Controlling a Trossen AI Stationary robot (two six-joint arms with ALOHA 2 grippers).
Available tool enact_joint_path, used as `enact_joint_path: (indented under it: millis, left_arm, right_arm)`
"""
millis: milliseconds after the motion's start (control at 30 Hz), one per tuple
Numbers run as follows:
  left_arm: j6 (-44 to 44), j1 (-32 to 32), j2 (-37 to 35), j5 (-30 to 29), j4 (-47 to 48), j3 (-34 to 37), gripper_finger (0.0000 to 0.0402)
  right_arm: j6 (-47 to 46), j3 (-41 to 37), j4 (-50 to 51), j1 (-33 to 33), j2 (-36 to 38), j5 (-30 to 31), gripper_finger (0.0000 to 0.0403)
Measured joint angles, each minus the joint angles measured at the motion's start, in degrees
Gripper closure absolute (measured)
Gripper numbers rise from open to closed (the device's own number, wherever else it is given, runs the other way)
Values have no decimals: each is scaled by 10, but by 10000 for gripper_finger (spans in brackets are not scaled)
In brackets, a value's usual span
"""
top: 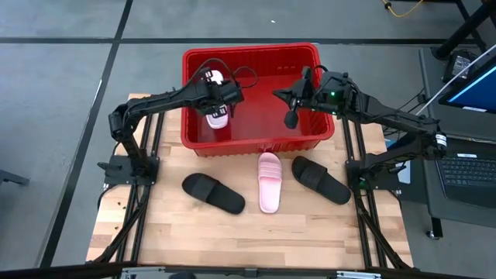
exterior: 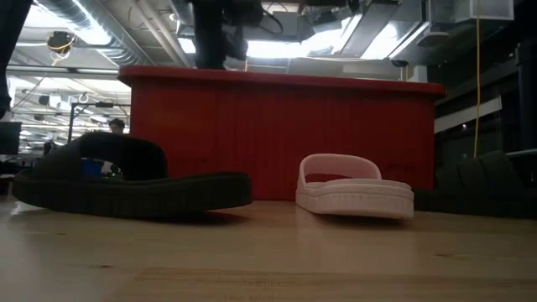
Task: Pick and place slides into bin
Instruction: Put the bottom pink slide into the red bin
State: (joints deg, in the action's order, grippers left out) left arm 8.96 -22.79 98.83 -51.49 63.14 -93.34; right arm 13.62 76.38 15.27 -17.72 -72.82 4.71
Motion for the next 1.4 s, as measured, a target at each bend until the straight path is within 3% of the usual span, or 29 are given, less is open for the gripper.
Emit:
enact_joint_path:
  millis: [100, 233, 633, 767, 1400]
  left_arm:
    - [50, -13, 0, 52, -78, 40, 398]
    - [107, -35, 0, 75, -159, 85, 398]
    - [210, -121, 0, 161, -290, 158, 398]
    - [239, -143, 0, 221, -321, 180, 398]
    - [244, -193, 0, 231, -364, 210, 398]
  right_arm:
    - [18, 0, 0, -2, 0, 1, 401]
    - [20, 0, 1, -2, 0, 1, 401]
    - [22, 0, 48, -2, 0, 1, 401]
    - [22, 0, 50, -2, 0, 1, 401]
    - [21, 0, 68, -2, 0, 1, 400]
